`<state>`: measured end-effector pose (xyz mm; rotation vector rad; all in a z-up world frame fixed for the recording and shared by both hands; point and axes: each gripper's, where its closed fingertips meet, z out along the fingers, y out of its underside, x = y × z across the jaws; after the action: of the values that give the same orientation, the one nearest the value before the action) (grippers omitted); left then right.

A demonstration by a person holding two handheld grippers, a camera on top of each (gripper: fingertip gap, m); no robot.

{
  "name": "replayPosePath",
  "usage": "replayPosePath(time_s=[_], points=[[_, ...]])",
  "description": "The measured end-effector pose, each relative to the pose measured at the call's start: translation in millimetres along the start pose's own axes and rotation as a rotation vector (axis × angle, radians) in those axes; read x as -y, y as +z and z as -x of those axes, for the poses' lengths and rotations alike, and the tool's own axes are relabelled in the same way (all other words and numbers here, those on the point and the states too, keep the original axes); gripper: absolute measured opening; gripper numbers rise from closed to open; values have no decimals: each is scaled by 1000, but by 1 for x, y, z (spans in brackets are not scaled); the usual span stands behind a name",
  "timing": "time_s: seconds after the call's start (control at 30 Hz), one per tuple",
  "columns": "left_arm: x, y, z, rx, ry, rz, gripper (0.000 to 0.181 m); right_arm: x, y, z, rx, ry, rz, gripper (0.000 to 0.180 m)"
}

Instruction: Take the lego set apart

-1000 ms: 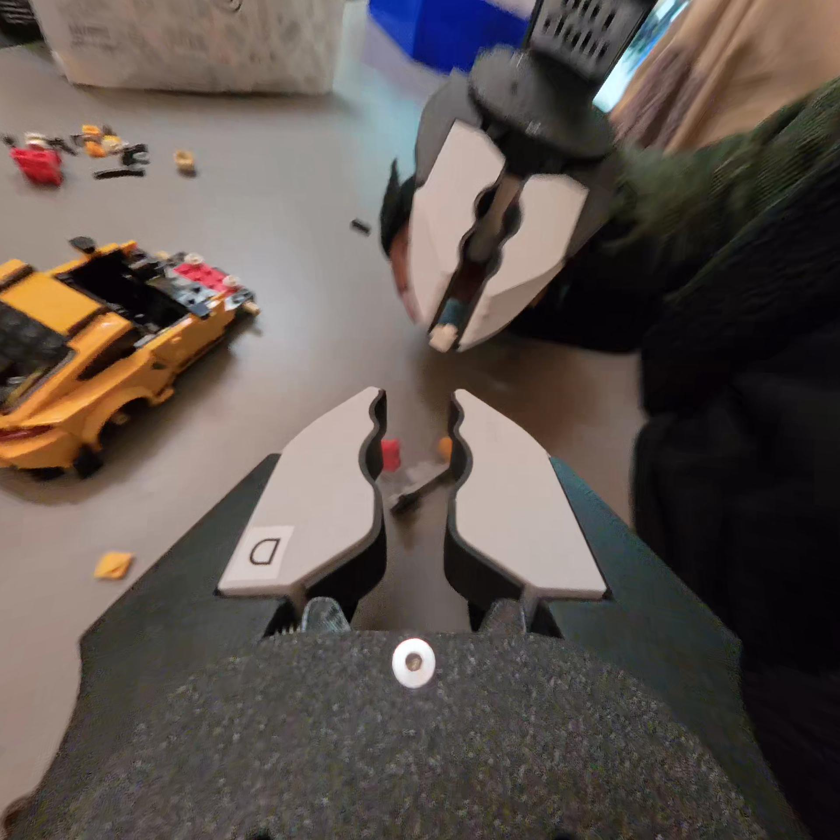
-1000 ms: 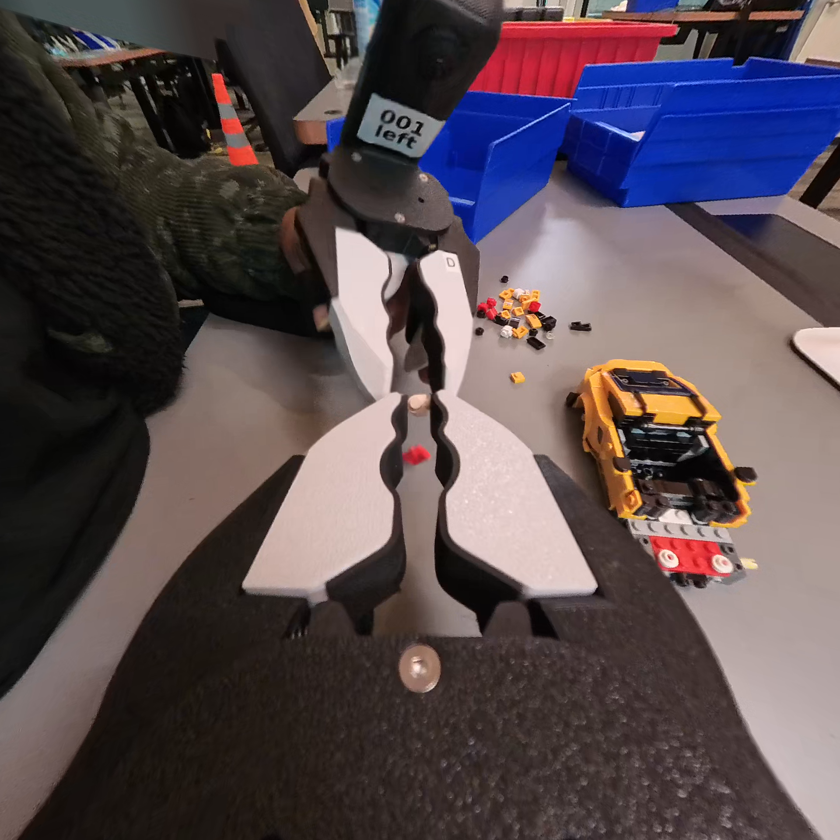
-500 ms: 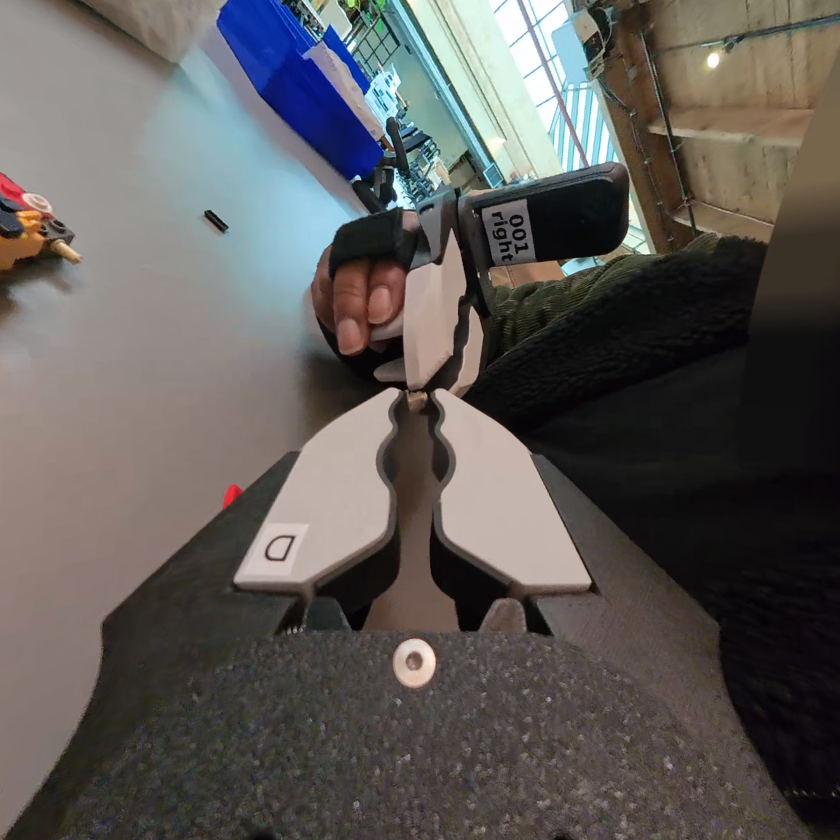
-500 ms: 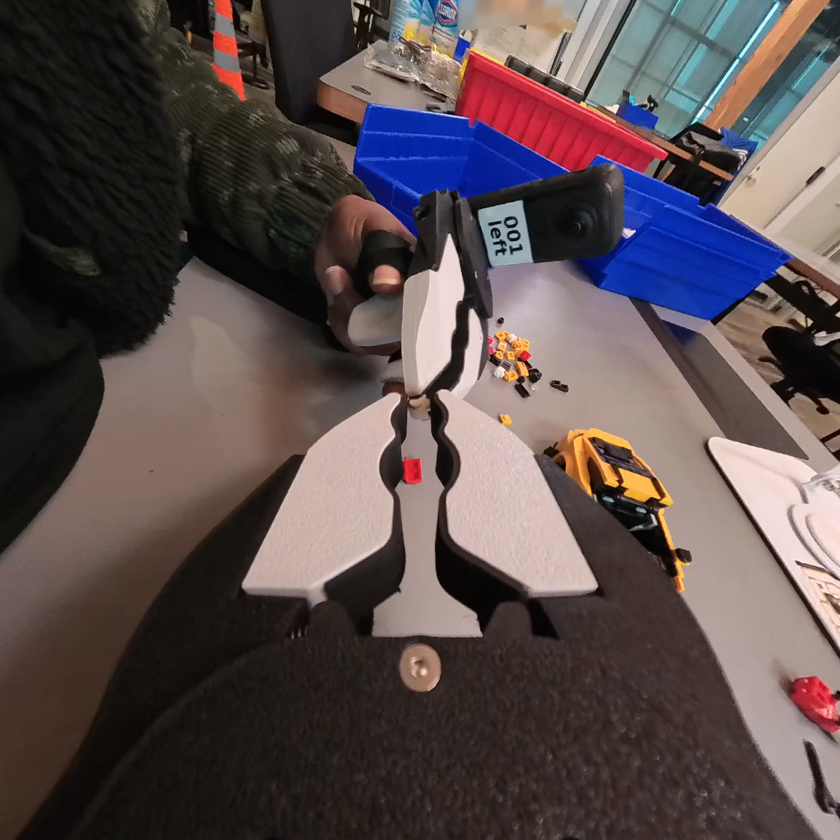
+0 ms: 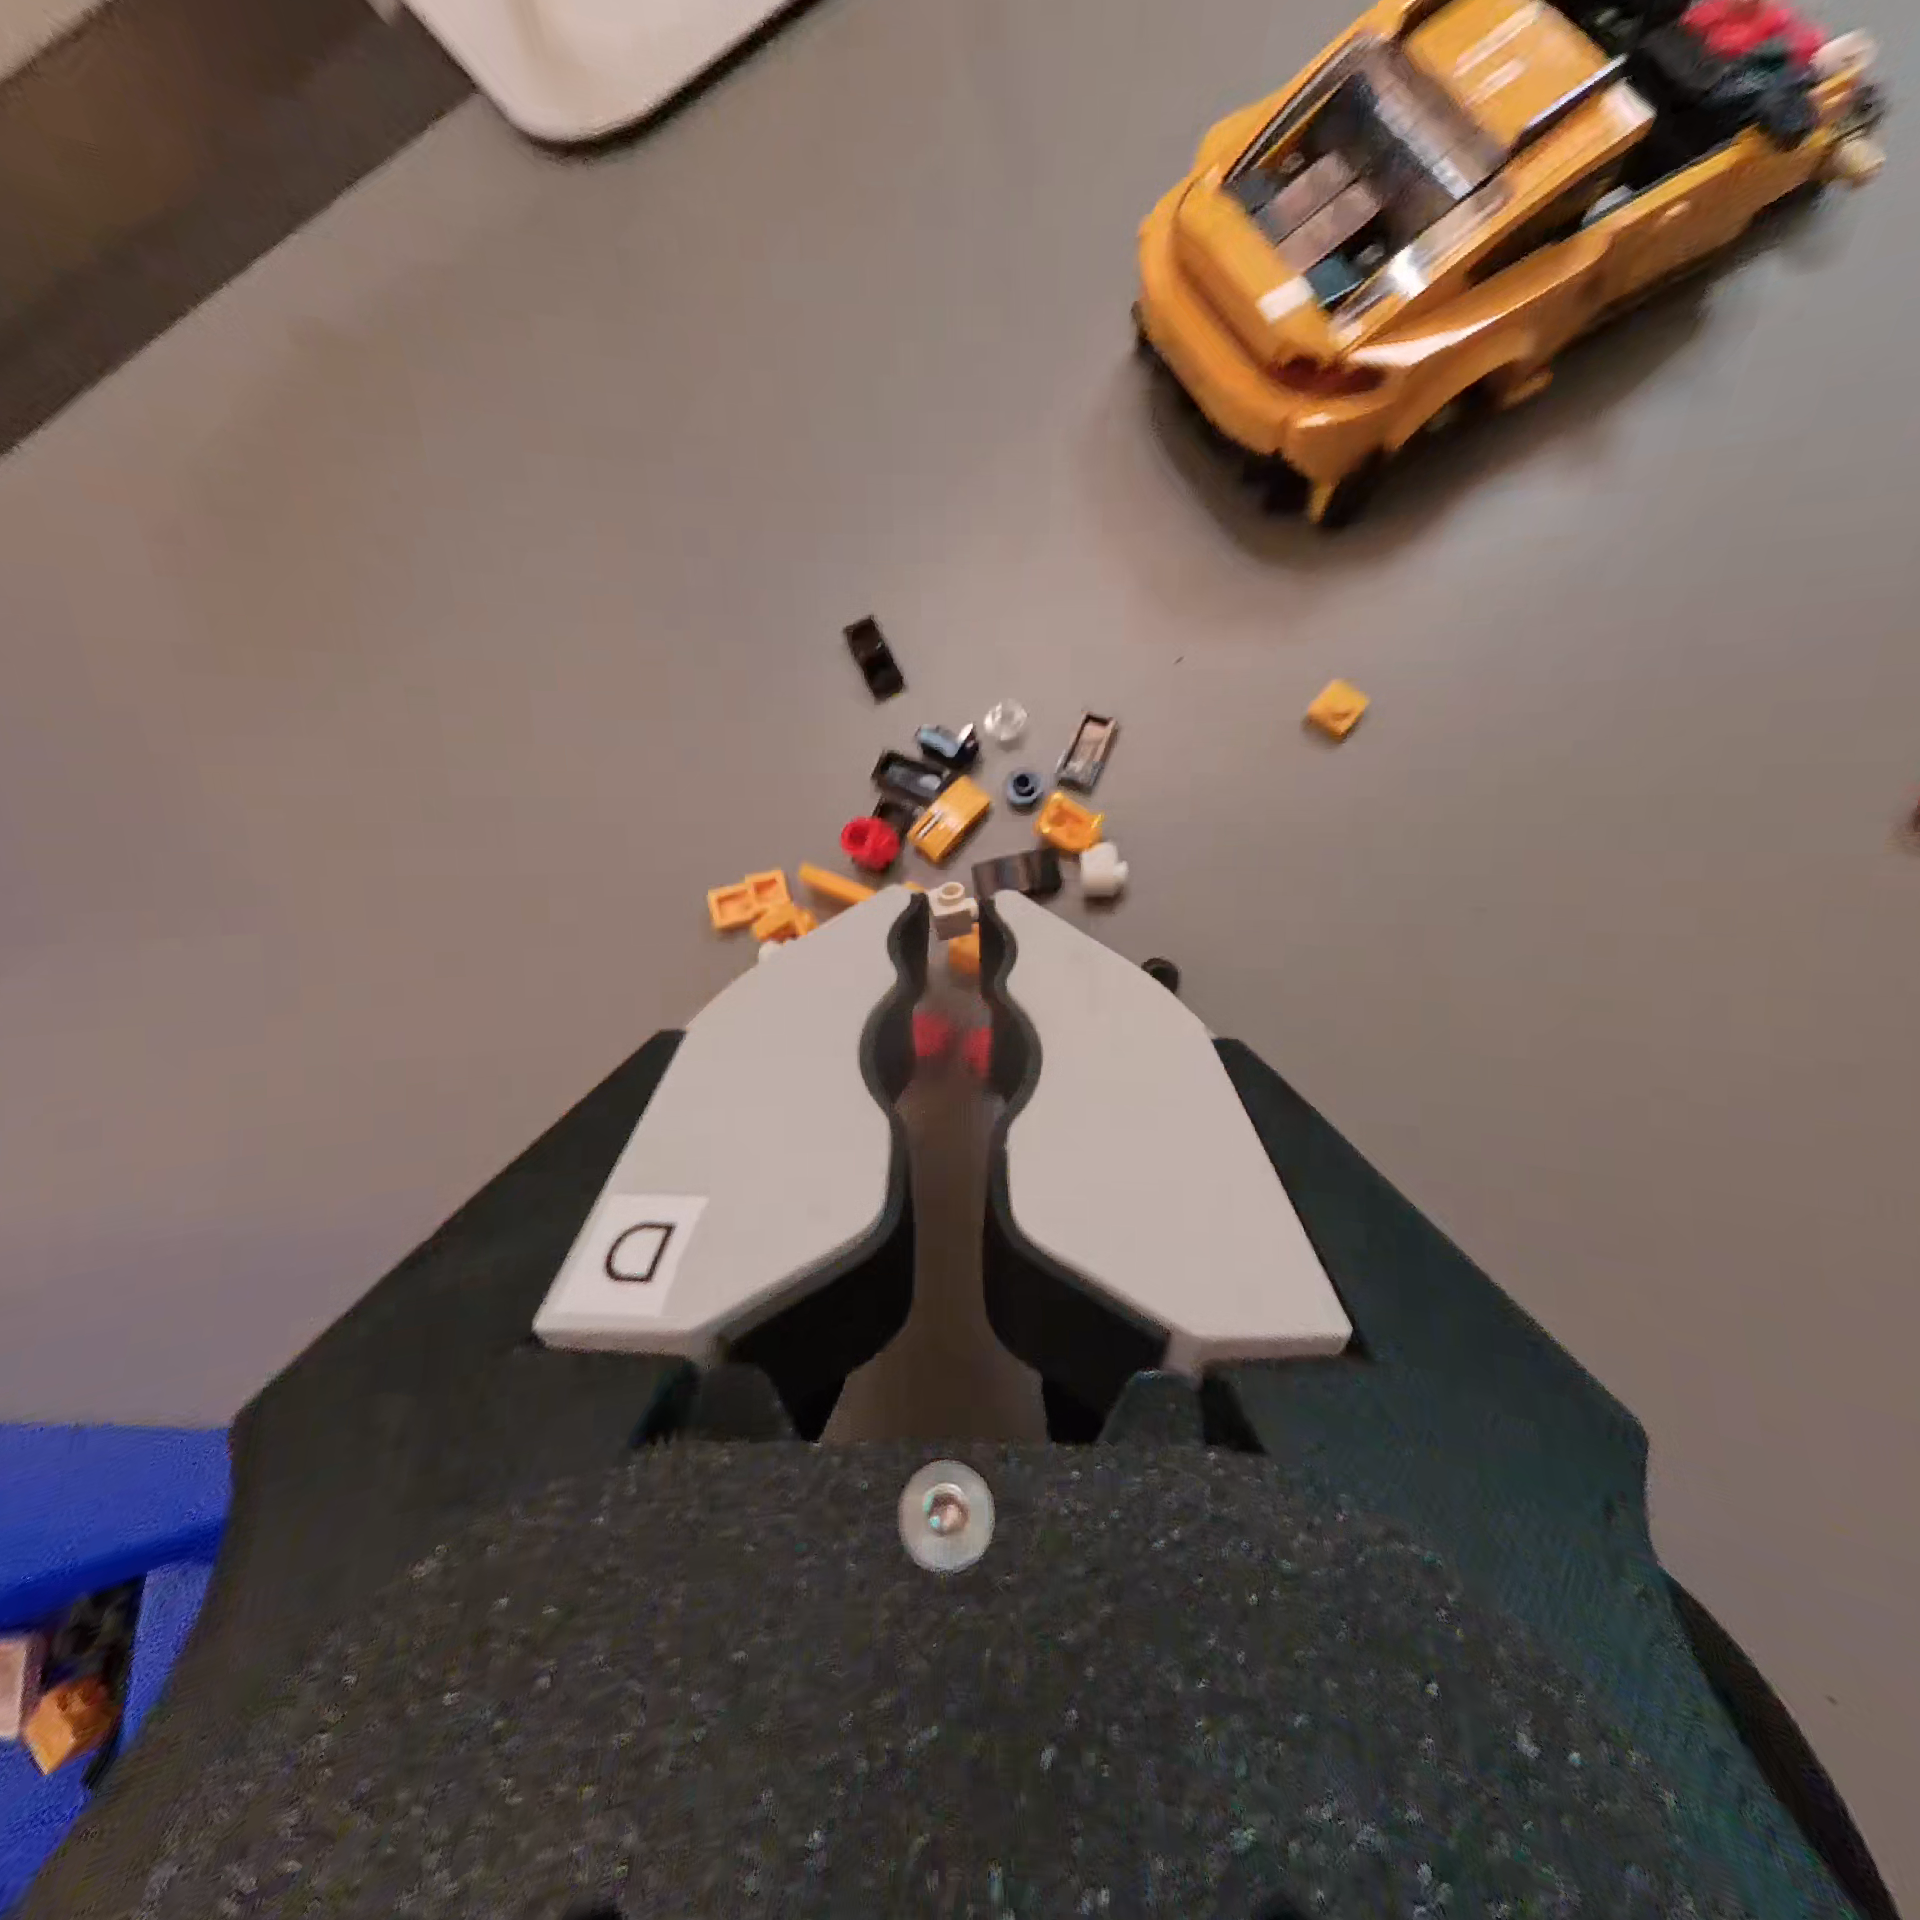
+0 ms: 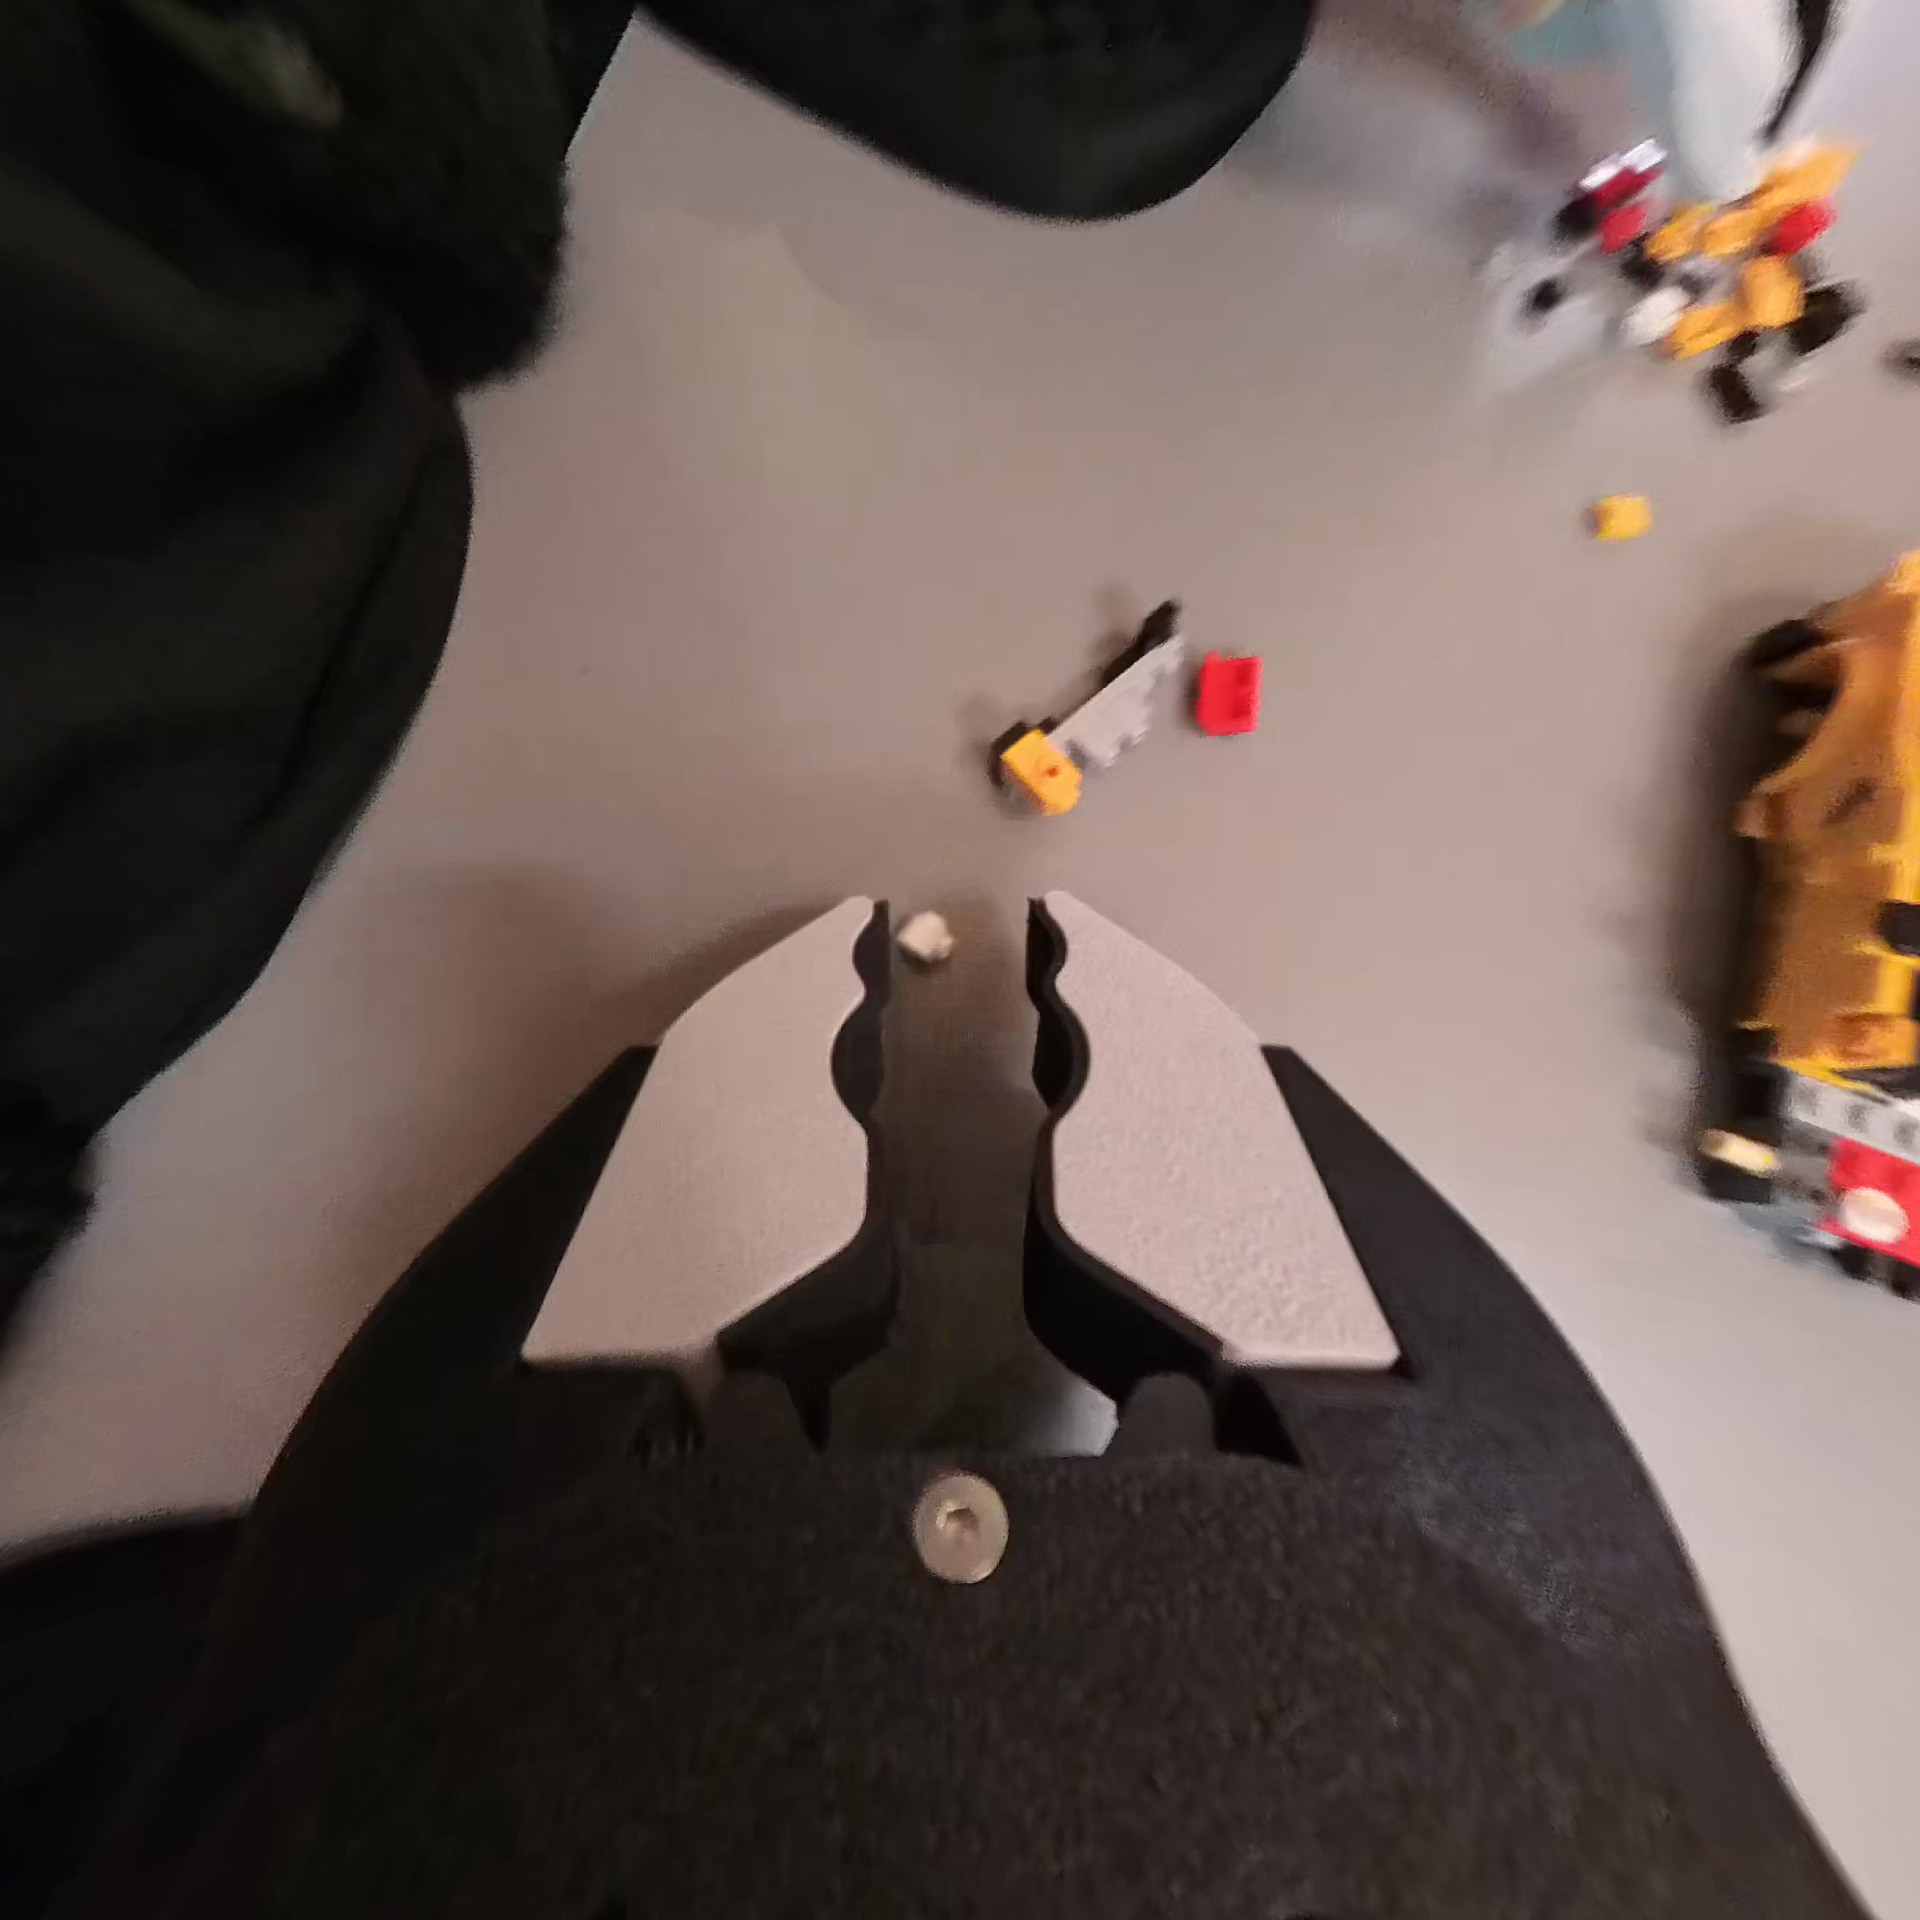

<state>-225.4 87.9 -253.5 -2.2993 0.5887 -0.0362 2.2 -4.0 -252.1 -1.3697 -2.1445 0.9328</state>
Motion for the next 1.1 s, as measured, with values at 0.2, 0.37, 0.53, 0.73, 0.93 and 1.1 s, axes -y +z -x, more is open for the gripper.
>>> replayPosePath(time_s=[0.2, 0.37, 0.53, 0.73, 0.93, 1.1], points=[[4, -1, 6, 30, -14, -32, 28, -9, 7, 9, 21, -32, 90, 17], [34, -15, -28, -155, -6, -217, 27, -5, 6, 7, 8, -37, 72, 8], [70, -56, -115, -739, -116, -421, 20, 42, -19, -20, -174, -45, -238, 9], [84, -80, -182, -1218, -289, -376, 23, 72, -34, -24, -292, -109, -417, 9], [82, -80, -207, -1339, -318, -291, 17, 84, -34, -16, -297, -157, -458, 8], [79, -83, -207, -1338, -284, -289, 9, 85, -32, -14, -296, -171, -460, 9]])
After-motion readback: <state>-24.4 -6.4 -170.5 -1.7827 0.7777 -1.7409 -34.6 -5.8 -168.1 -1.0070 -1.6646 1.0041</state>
